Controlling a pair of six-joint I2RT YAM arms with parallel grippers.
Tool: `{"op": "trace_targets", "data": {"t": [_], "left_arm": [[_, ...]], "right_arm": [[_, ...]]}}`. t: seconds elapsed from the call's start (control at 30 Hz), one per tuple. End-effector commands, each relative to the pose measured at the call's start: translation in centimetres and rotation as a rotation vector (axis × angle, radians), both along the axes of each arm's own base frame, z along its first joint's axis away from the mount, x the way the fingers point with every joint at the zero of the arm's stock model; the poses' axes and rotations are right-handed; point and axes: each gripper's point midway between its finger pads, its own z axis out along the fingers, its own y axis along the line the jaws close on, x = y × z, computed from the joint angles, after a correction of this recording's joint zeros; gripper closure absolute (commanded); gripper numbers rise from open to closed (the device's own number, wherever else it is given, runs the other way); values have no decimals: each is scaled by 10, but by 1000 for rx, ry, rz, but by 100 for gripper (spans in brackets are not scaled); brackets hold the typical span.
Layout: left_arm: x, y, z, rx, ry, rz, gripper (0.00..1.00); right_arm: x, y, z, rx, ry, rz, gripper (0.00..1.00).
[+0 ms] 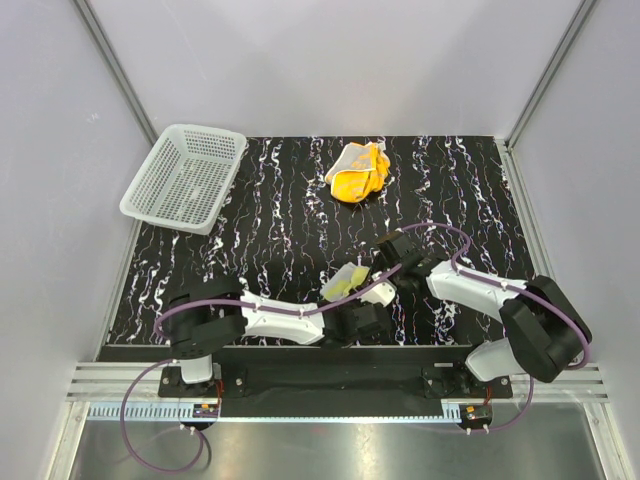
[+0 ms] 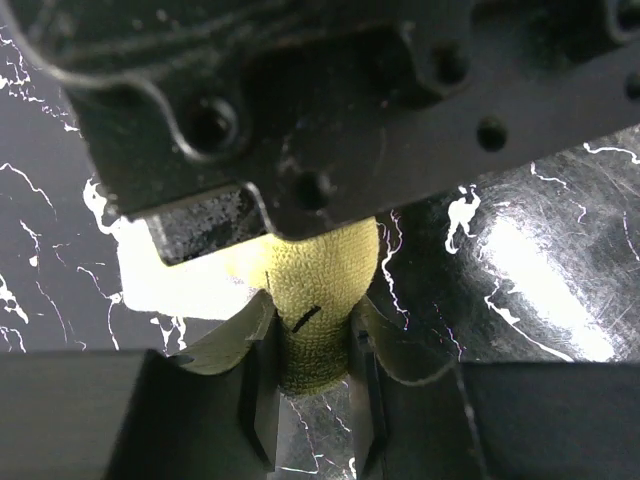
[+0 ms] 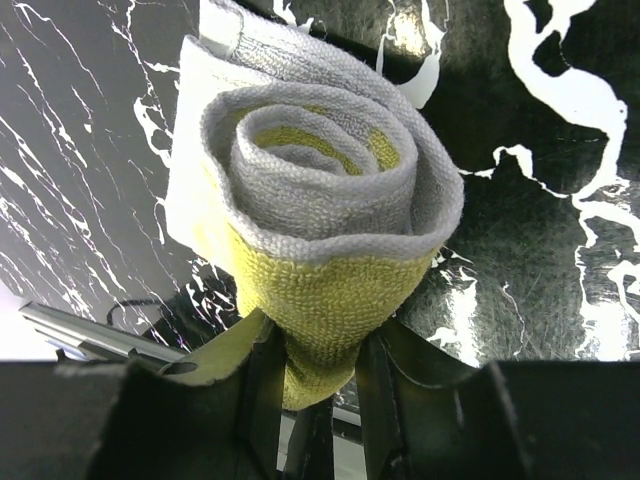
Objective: Roll the towels
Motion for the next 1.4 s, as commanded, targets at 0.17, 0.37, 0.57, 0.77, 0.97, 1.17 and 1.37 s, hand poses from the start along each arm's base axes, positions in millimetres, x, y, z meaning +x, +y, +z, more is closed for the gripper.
{"op": "trace_targets", "data": {"t": [0.17, 0.37, 0.57, 0.77, 0.97, 1.17, 1.37], "left_arm": [[-3, -14, -9, -56, 66, -11, 99], [-10, -18, -5, -131, 174, -50, 100], [-12, -14, 0, -147, 195, -50, 100], [-18, -19, -4, -152, 251, -83, 100], [-25, -24, -11, -139, 353, -121, 100], [-24, -24, -15, -95, 371, -128, 100], [-29, -30, -12, -174, 497, -145, 100]], "right_arm": [[-14, 5, 13, 20, 24, 45, 59], [-7, -14, 27, -64, -23, -6, 11], [5, -45, 46, -212, -77, -93, 0], [17, -75, 62, -322, -99, -201, 0], [24, -121, 88, -335, -170, -361, 0], [28, -149, 103, -346, -216, -446, 0], [18, -130, 105, -217, -243, -367, 0]]}}
